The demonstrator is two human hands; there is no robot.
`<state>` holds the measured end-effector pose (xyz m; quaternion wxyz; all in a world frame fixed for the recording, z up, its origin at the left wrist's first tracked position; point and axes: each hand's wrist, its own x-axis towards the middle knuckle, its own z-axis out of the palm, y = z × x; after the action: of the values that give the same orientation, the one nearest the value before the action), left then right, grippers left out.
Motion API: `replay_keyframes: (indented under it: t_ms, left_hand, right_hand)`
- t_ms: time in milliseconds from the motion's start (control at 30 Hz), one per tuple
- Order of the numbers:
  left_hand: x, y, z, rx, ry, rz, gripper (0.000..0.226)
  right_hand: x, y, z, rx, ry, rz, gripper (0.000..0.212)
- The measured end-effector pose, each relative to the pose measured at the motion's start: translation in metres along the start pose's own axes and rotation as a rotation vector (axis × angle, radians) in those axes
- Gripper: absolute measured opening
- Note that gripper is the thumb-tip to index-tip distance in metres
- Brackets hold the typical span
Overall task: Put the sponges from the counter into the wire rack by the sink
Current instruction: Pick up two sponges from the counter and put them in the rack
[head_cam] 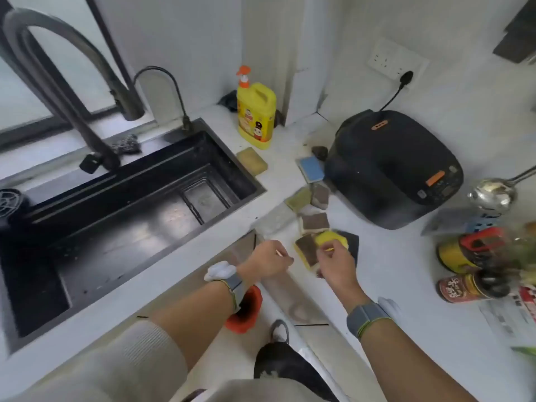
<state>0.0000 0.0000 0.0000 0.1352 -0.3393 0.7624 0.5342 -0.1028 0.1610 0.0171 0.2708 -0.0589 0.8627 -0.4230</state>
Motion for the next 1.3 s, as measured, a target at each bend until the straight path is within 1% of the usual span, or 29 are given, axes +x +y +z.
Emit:
replay_keyframes:
  t_ms: [33,67,100,133,200,300,367,433,500,533,600,667,733,833,967,1033,1100,1200,1233,1300]
  left_hand:
    - [0.006,0.009,0.006,0.019,0.012,-0.035,0.027]
    - [0.013,0.018,0.010,0.027,0.065,-0.087,0.033]
    - [0.017,0.026,0.015,0.026,0.103,-0.124,0.039]
    - [0.020,0.032,0.022,0.032,0.130,-0.155,0.043]
    - [0.032,0.049,0.035,0.019,0.157,-0.256,0.042]
    - [0.037,0.064,0.048,-0.094,0.154,-0.355,0.041]
    - [0.045,0.064,0.060,-0.135,0.158,-0.377,0.040]
    - [0.052,0.060,0.070,-0.112,0.186,-0.390,0.037]
    - [0.057,0.057,0.078,-0.104,0.227,-0.396,0.034]
    - [0.060,0.054,0.081,-0.135,0.241,-0.400,0.035]
    - [0.062,0.051,0.083,-0.220,0.244,-0.433,0.036]
    - [0.061,0.049,0.080,-0.296,0.246,-0.468,0.032]
    - [0.060,0.045,0.077,-0.309,0.235,-0.443,0.032]
    - [0.054,0.035,0.067,-0.375,0.286,-0.396,0.031]
    - [0.025,0.001,0.036,-0.700,0.352,-0.305,0.027]
    - [0.009,-0.016,0.018,-0.840,0.374,-0.244,0.024]
    - [-0.022,-0.044,-0.013,-0.954,0.421,-0.221,0.023]
    - [-0.073,-0.092,-0.057,-1.043,0.504,-0.210,0.030]
    - [-0.081,-0.093,-0.063,-1.033,0.499,-0.197,0.030]
    - [-0.120,-0.124,-0.090,-1.020,0.527,-0.151,0.022]
  right_hand:
    - [0.009,0.001,-0.010,-0.083,0.099,-0.023,0.007]
    - [0.020,0.004,-0.020,-0.149,0.175,-0.024,0.015]
    - [0.030,0.008,-0.028,-0.194,0.203,-0.014,0.023]
    - [0.036,0.008,-0.036,-0.234,0.199,0.020,0.032]
    - [0.059,0.008,-0.046,-0.309,0.116,0.104,0.046]
    - [0.075,0.007,-0.047,-0.398,-0.004,0.168,0.062]
    - [0.079,0.007,-0.044,-0.423,-0.054,0.164,0.059]
    - [0.080,0.010,-0.040,-0.435,-0.088,0.155,0.053]
    - [0.080,0.016,-0.038,-0.413,-0.118,0.184,0.054]
    - [0.080,0.017,-0.039,-0.378,-0.126,0.202,0.049]
    - [0.077,0.014,-0.043,-0.290,-0.126,0.218,0.034]
    - [0.074,0.013,-0.048,-0.214,-0.110,0.226,0.026]
    - [0.071,0.013,-0.051,-0.157,-0.069,0.230,0.023]
    - [0.061,0.009,-0.048,-0.050,-0.017,0.222,0.025]
    - [0.033,-0.010,-0.020,0.063,-0.024,0.106,0.027]
    - [0.023,-0.020,0.000,0.114,-0.060,0.072,0.025]
    - [-0.001,-0.035,0.036,0.156,-0.139,0.032,0.029]
    - [-0.044,-0.059,0.098,0.153,-0.272,-0.033,0.035]
    - [-0.049,-0.062,0.106,0.164,-0.290,-0.035,0.034]
    - [-0.084,-0.074,0.148,0.184,-0.362,-0.047,0.034]
